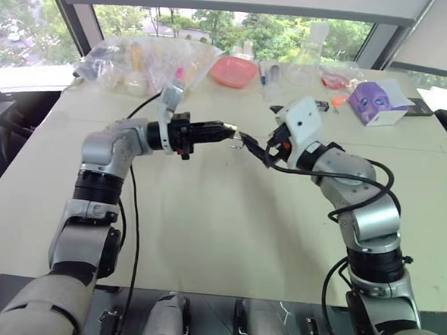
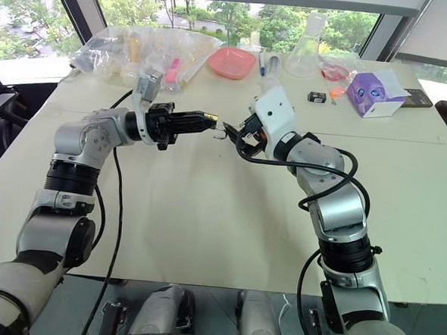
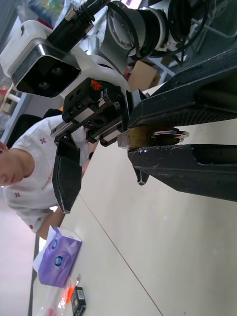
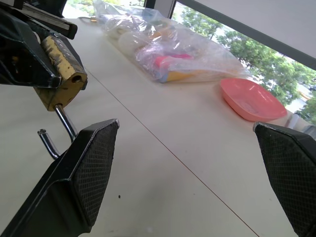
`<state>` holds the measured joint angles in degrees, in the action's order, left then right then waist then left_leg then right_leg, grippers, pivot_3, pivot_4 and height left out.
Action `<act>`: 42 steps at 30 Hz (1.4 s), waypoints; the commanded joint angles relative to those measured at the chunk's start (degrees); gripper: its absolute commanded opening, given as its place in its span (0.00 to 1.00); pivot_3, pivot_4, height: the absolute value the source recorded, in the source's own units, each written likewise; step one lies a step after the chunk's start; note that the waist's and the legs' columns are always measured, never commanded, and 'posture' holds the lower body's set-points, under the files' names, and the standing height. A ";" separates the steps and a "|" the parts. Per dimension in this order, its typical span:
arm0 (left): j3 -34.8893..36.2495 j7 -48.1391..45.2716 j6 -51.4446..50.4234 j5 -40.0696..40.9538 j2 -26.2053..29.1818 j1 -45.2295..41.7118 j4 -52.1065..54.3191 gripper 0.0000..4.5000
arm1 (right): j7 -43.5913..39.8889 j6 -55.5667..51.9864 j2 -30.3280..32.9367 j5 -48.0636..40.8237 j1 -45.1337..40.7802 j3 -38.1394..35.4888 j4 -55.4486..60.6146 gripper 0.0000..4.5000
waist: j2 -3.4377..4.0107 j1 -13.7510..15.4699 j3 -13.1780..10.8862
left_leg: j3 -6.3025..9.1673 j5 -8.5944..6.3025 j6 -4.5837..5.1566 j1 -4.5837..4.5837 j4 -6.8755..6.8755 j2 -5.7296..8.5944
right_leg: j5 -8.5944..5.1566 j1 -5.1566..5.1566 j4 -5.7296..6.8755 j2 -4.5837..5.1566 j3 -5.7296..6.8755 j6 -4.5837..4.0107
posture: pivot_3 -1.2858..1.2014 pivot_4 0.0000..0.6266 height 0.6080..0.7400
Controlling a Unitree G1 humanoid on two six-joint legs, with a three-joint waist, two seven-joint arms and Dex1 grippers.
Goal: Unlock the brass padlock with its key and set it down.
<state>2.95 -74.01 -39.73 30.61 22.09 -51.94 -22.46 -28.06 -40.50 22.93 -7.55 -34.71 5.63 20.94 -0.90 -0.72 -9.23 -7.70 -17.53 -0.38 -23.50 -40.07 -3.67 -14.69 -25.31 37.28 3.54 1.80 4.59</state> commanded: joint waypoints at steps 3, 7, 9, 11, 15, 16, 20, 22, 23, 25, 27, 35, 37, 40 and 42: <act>0.09 0.43 1.51 0.55 -0.03 -0.68 0.80 0.00 | -1.05 0.58 1.82 -0.17 0.34 0.09 2.24 0.99 | 0.00 0.02 0.00 | 0.00 0.00 0.00 0.00 0.00 0.00 | 0.00 0.00 0.00 0.00 0.00 0.00 | 0.52 0.24 0.94; -0.43 1.85 2.54 -0.40 -0.97 -0.61 -1.09 0.00 | -2.27 -2.19 7.00 0.28 2.90 -1.53 5.05 0.99 | 0.00 0.10 0.00 | 0.00 0.00 0.00 0.00 0.00 0.01 | 0.00 0.01 -0.01 0.01 0.00 0.00 | 0.52 0.24 0.94; -1.40 3.65 3.14 -1.49 -2.42 -0.21 -2.77 0.00 | -4.39 -4.94 12.27 0.45 6.01 -1.90 8.54 0.99 | 0.00 0.38 0.00 | 0.01 -0.01 0.02 -0.01 0.00 0.02 | 0.00 0.01 -0.03 0.03 0.00 0.00 | 0.52 0.24 0.94; -2.77 5.76 4.52 -3.53 -4.13 0.29 -5.00 0.00 | -5.88 -8.66 15.95 -1.01 8.87 -2.82 11.91 0.99 | 0.00 0.36 0.00 | 0.03 -0.04 0.07 -0.02 -0.01 0.04 | 0.00 0.04 -0.08 0.03 0.01 0.00 | 0.52 0.24 0.94; -4.86 9.68 4.29 -6.59 -8.82 -0.41 -12.77 0.00 | -9.26 -19.37 21.59 -6.11 14.55 -3.92 20.53 0.99 | -0.04 0.44 -0.02 | 0.03 -0.07 0.12 0.00 -0.01 0.06 | 0.00 0.06 -0.10 0.03 0.00 0.00 | 0.52 0.24 0.94; -4.74 9.98 3.89 -6.57 -9.89 -0.70 -14.40 0.00 | -9.45 -21.57 22.09 -7.16 15.21 -4.02 22.07 0.99 | -0.04 0.20 -0.02 | 0.04 -0.15 0.26 -0.01 0.00 0.05 | 0.00 0.06 -0.11 0.02 0.00 0.00 | 0.52 0.24 0.94; -4.83 10.75 3.18 -7.51 -15.05 -3.44 -23.87 0.00 | -7.98 -30.01 22.15 -9.88 16.41 -3.33 26.08 0.99 | -0.04 0.14 -0.02 | 0.11 -0.25 0.44 0.00 -0.01 0.04 | 0.00 0.04 -0.08 -0.01 0.00 0.00 | 0.52 0.24 0.94; -4.41 11.33 3.62 -8.18 -16.29 -4.73 -27.28 0.00 | -6.46 -31.84 21.43 -10.05 16.05 -3.19 26.33 0.99 | -0.05 0.12 -0.02 | 0.13 -0.28 0.50 0.00 -0.02 0.05 | 0.00 0.05 -0.10 0.01 0.00 0.00 | 0.52 0.24 0.94; -4.22 11.28 3.87 -8.46 -16.61 -5.25 -28.57 0.00 | -5.62 -32.84 20.75 -10.20 15.80 -3.33 26.41 0.99 | -0.05 0.08 -0.02 | 0.14 -0.29 0.51 0.00 -0.02 0.05 | 0.00 0.05 -0.10 0.02 -0.01 0.00 | 0.52 0.24 0.94; -3.98 11.19 3.91 -8.98 -17.01 -6.25 -30.95 0.00 | -4.29 -34.63 19.47 -10.58 15.41 -3.71 26.67 0.99 | -0.05 0.08 -0.02 | 0.16 -0.30 0.53 0.00 -0.01 0.05 | 0.00 0.03 -0.10 0.01 -0.01 -0.01 | 0.52 0.24 0.94; -4.39 10.68 4.71 -9.97 -17.07 -6.75 -32.34 0.22 | -3.53 -35.61 19.06 -10.89 15.19 -3.69 26.97 1.00 | -0.05 0.12 -0.02 | 0.19 -0.30 0.53 0.00 0.00 0.04 | 0.00 0.02 -0.09 0.00 -0.01 -0.01 | 0.52 0.24 0.94; -7.72 11.30 13.28 -17.16 -13.75 -6.53 -32.57 0.85 | -1.28 -36.35 18.28 -12.15 14.67 -3.13 26.89 1.00 | -0.05 0.17 -0.02 | 0.18 -0.31 0.54 -0.01 -0.01 0.05 | 0.00 0.03 -0.10 0.03 -0.01 -0.01 | 0.52 0.24 0.94; -7.75 11.45 16.21 -18.76 -10.56 -6.27 -30.38 0.85 | -0.86 -36.09 18.48 -12.28 14.75 -3.18 26.68 1.00 | -0.05 0.03 -0.02 | 0.18 -0.31 0.54 0.00 -0.01 0.05 | 0.00 0.03 -0.10 0.03 -0.01 -0.01 | 0.52 0.24 0.94; -6.75 10.27 17.30 -18.44 -6.39 -5.45 -25.19 0.85 | -0.44 -35.50 18.57 -12.37 14.91 -3.43 26.16 1.00 | -0.05 -0.22 -0.02 | 0.16 -0.31 0.54 0.00 0.03 -0.01 | 0.00 -0.05 -0.06 -0.02 -0.04 -0.02 | 0.52 0.24 0.94; -6.00 9.23 15.88 -17.18 -3.18 -3.14 -18.34 0.85 | -0.05 -34.83 18.15 -12.30 14.95 -3.59 25.35 1.00 | -0.04 0.05 -0.01 | 0.17 -0.30 0.53 0.00 0.04 -0.02 | 0.00 -0.05 -0.04 -0.02 -0.02 -0.02 | 0.52 0.24 0.94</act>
<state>-4.31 -63.56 -23.70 12.18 17.82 -56.01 -46.71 -28.55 -76.69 41.45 -19.51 -19.15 3.22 45.75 -0.93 -0.67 -9.24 -7.55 -17.83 0.14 -23.51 -40.04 -3.70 -14.70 -25.35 37.23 3.53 1.77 4.57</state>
